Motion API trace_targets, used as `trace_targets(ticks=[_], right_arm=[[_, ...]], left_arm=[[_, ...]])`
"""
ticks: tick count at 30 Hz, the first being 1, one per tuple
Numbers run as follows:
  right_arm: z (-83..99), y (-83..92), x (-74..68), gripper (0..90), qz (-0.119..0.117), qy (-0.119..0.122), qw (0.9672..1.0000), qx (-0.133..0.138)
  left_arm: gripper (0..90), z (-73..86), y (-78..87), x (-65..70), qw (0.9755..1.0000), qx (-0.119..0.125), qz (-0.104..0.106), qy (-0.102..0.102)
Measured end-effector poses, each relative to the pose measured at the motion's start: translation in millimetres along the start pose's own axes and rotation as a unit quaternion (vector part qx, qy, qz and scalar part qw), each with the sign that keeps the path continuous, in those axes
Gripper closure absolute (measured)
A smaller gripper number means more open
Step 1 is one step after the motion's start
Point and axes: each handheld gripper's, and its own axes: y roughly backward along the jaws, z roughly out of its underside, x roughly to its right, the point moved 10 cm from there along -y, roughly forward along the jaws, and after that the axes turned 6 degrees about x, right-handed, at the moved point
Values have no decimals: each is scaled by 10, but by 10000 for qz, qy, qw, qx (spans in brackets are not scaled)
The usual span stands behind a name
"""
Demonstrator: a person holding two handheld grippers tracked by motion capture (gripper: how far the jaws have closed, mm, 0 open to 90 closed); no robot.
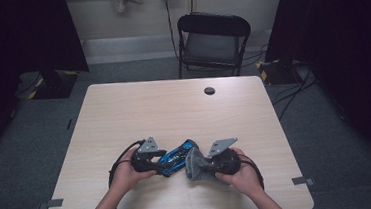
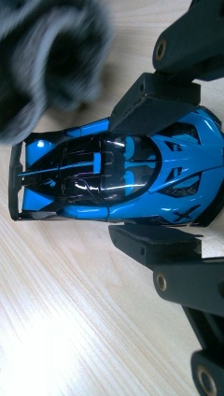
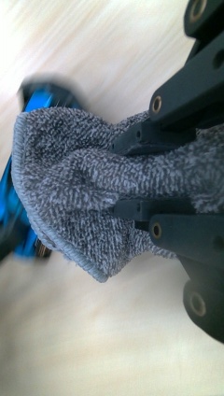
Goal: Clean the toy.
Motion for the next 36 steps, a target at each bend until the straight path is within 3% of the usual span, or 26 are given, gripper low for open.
trace_targets(ticks=[4,7,9,12,14,18,36], right_arm=[[-96,-137,-304,731,-443,284,9986,-10],[-138,-286,-510,731,-756,538,9957,-44],[-163,-388,-616,731,-919,621,9938,-75],[-185,-529,-683,731,-986,762,9920,-184],[-190,-583,-657,731,-928,754,9925,-245],[-195,-593,-514,732,-830,509,9951,-187],[-7,-381,9,732,-218,74,9996,-189]], left_arm=[[439,0,0,-1,10000,0,-1,-3],[439,1,0,0,10000,10,0,5],[440,1,1,3,10000,19,19,24],[440,2,3,3,10000,19,17,16],[440,2,1,3,10000,44,-5,19],[440,5,2,-1,10000,40,-11,6],[440,8,5,1,10000,57,-26,13]])
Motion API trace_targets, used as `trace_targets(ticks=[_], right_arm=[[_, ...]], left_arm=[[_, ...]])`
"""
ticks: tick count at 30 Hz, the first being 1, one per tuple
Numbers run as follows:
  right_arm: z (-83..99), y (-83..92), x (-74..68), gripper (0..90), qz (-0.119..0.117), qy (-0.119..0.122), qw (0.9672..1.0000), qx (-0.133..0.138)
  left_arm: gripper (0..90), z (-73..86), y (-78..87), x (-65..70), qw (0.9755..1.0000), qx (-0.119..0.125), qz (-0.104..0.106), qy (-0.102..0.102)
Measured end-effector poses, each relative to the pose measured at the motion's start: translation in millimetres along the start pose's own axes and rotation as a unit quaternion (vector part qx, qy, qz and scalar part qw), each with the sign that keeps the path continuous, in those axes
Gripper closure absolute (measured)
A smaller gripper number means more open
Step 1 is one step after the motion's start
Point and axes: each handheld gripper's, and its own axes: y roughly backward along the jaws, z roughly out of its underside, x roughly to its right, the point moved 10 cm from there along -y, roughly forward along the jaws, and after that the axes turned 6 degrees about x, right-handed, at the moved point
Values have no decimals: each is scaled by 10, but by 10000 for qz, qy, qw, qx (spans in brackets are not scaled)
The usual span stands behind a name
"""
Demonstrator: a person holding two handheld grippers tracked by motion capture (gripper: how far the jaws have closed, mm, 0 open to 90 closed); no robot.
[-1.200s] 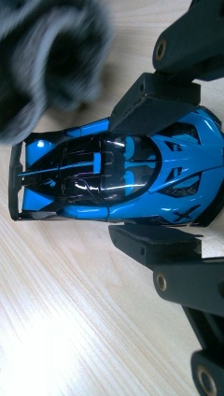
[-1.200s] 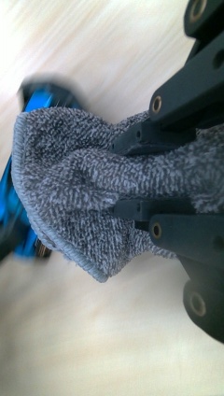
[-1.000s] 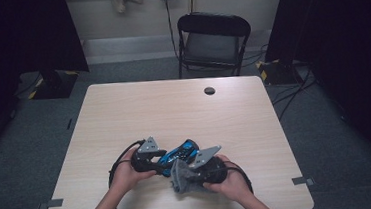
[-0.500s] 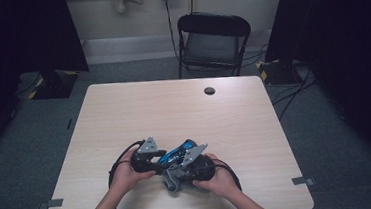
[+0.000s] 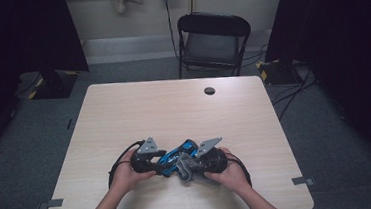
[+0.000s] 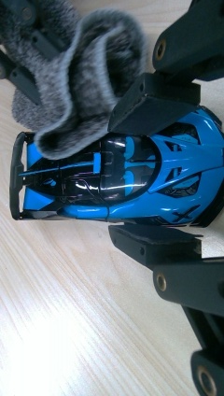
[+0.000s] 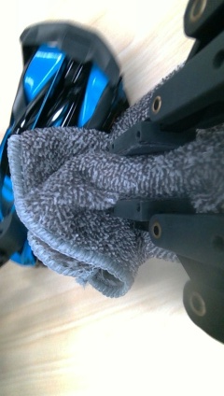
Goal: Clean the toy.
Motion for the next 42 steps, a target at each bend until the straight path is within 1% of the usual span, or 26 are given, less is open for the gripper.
trace_targets(ticks=[3,7,15,20,26,30,32,35,38,42], right_arm=[[23,28,59,732,66,-41,10000,5],[38,47,96,732,95,-118,9999,-2],[88,114,210,732,234,-150,9996,-73],[131,164,300,732,329,-288,9990,-65],[155,203,358,732,472,-269,9985,-115],[178,263,399,733,554,-284,9980,-98],[172,299,382,732,526,-293,9982,-49],[146,339,305,732,446,-208,9988,25],[106,354,184,732,316,-94,9994,91],[33,317,-26,732,49,64,9998,157]], left_arm=[[440,-1,-1,1,10000,-1,-2,-1],[440,0,0,1,10000,8,-1,-5],[440,0,0,2,10000,1,-3,-7],[440,-1,0,-1,10000,-3,-12,-21],[440,-1,0,1,10000,1,-17,-15],[440,-1,1,0,10000,-9,-14,-22],[440,-1,0,0,10000,-7,-16,-21],[439,-2,-1,-1,10000,-7,-15,-14],[440,-3,-1,-3,10000,-13,-22,-17],[440,-4,-1,-2,10000,-16,-21,-18]])
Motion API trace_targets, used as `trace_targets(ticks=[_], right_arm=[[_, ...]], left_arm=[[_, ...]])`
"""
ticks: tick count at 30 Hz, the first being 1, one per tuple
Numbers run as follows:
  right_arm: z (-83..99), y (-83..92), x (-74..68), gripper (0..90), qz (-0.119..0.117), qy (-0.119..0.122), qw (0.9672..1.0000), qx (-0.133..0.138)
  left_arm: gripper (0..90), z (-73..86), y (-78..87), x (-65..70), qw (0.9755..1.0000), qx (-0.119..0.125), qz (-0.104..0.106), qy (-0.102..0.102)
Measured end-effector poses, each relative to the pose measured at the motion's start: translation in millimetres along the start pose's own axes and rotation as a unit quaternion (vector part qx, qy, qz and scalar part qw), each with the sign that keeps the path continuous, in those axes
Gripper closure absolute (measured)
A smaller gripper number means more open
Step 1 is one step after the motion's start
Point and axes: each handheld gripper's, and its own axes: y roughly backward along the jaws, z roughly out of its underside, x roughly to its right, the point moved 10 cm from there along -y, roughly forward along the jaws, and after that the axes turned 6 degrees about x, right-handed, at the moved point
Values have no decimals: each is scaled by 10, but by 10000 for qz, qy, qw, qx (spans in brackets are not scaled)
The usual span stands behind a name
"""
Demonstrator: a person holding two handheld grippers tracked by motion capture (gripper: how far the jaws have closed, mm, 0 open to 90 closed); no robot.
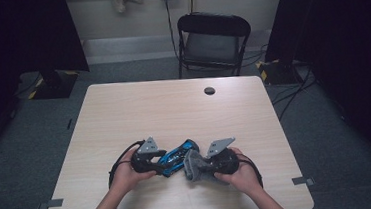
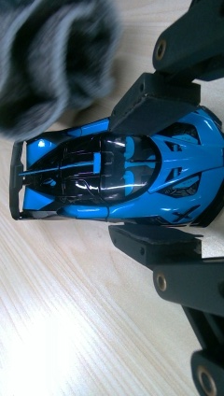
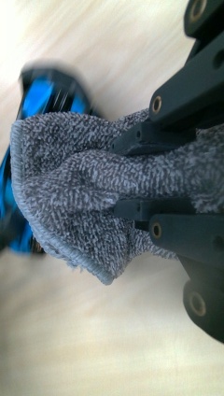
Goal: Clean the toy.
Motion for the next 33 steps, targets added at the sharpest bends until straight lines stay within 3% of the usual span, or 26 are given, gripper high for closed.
trace_targets(ticks=[7,12,19,33], right_arm=[[-114,-222,-413,731,-564,372,9977,-78],[-181,-418,-549,730,-780,469,9957,-144],[-192,-513,-453,730,-698,296,9971,-114],[-63,-351,-52,731,-240,-61,9996,-153]], left_arm=[[440,-2,-2,3,10000,-14,6,15],[439,-1,0,6,10000,-16,-16,17],[440,2,3,5,10000,15,-21,4],[440,1,1,6,10000,27,-16,21]])
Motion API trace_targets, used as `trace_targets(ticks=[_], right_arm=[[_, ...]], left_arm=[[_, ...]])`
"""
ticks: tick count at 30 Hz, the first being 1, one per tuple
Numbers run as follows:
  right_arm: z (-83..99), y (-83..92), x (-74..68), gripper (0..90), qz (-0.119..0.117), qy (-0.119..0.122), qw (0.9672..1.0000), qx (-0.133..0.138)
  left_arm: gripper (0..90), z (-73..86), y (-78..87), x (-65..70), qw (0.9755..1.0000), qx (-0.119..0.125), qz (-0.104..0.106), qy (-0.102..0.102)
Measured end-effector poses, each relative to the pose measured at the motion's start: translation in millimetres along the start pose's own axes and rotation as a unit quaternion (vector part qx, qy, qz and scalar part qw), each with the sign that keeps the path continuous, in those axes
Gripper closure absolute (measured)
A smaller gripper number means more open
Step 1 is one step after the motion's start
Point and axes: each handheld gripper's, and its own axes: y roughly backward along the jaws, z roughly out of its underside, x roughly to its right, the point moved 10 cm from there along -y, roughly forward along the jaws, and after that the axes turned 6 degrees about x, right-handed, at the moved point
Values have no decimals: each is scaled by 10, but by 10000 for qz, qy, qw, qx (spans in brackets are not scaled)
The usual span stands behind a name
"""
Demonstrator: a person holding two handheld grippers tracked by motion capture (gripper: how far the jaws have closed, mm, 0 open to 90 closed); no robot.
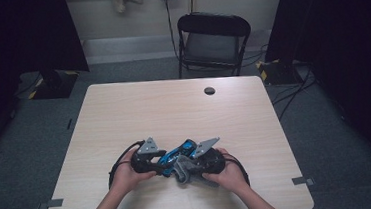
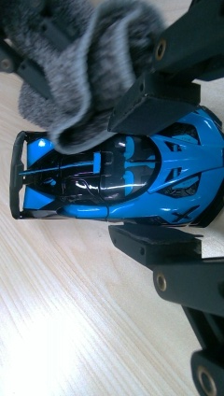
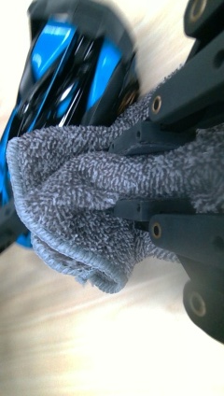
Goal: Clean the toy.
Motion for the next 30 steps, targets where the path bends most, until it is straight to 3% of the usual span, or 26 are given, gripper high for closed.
trace_targets(ticks=[12,30], right_arm=[[100,125,221,731,247,-150,9996,-45],[186,236,404,731,509,-290,9982,-104]], left_arm=[[440,1,0,0,10000,-9,4,2],[439,0,0,0,10000,-19,-13,2]])
